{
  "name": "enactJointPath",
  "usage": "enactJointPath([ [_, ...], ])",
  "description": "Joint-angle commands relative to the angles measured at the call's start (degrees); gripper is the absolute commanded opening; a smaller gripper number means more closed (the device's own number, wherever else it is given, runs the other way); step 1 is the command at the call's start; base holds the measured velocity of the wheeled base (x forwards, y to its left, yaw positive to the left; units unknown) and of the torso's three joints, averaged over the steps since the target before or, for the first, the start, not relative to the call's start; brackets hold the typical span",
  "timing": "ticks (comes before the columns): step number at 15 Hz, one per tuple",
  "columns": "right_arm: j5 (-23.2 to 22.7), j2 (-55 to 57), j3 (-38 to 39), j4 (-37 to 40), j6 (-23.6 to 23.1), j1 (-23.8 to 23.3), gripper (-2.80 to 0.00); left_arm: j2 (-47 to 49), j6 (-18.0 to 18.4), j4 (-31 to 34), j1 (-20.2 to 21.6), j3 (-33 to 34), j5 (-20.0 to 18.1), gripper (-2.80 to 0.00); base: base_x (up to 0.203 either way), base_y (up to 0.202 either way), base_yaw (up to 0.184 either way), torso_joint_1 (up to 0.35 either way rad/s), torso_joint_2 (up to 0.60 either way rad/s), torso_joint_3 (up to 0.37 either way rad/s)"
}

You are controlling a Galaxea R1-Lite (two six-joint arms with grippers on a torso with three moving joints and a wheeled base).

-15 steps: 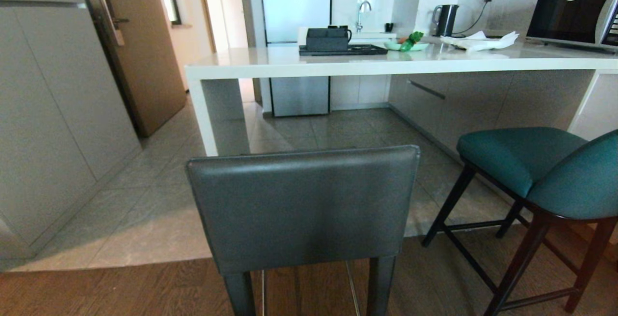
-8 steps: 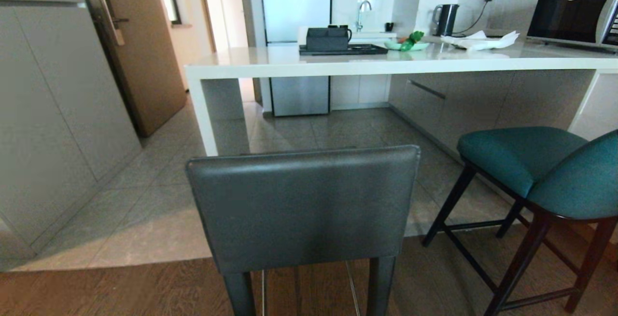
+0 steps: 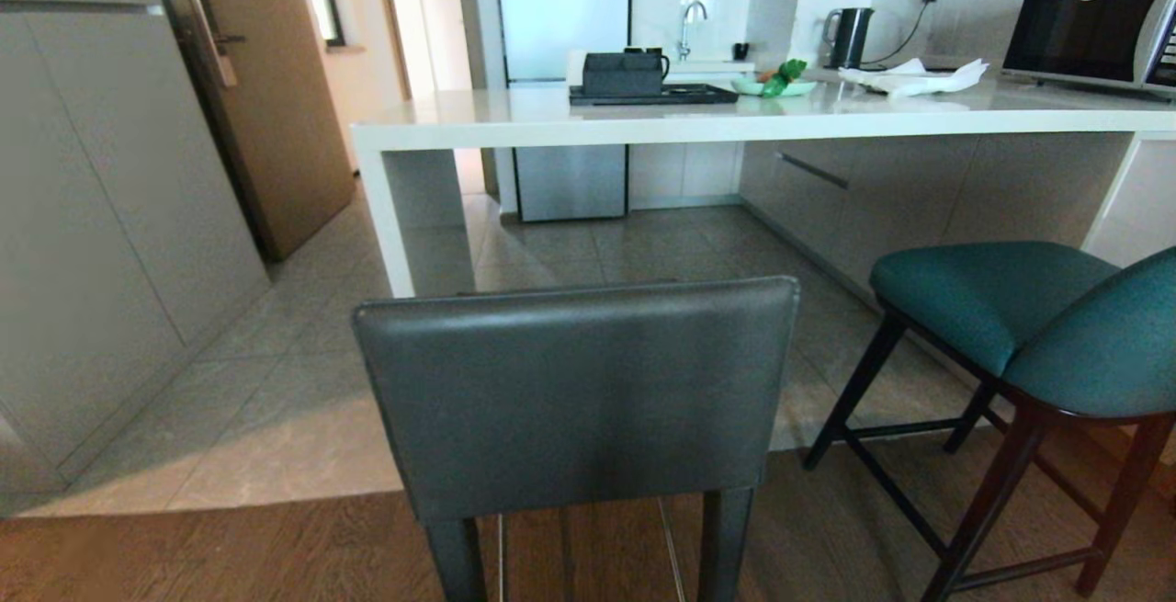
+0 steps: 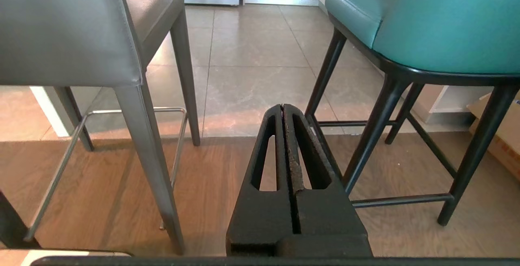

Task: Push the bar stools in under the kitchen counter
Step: Push the blue chair back under the dining table

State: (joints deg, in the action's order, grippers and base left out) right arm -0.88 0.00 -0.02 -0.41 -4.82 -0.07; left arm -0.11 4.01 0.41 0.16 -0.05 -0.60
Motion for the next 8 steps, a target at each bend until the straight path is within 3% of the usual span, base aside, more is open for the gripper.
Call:
enactJointPath([
  [1, 0.0, 0.1, 0.3, 0.0, 0.2, 0.0, -2.80, 0.0, -0.1, 0.0, 0.0, 0.2, 0.1, -2.80, 0.000, 0.000, 0.000, 0.000, 0.00, 0.000],
  [8, 0.0, 0.1, 0.3, 0.0, 0.2, 0.0, -2.80, 0.0, -1.9, 0.0, 0.0, 0.2, 0.5, -2.80, 0.000, 0.000, 0.000, 0.000, 0.00, 0.000],
])
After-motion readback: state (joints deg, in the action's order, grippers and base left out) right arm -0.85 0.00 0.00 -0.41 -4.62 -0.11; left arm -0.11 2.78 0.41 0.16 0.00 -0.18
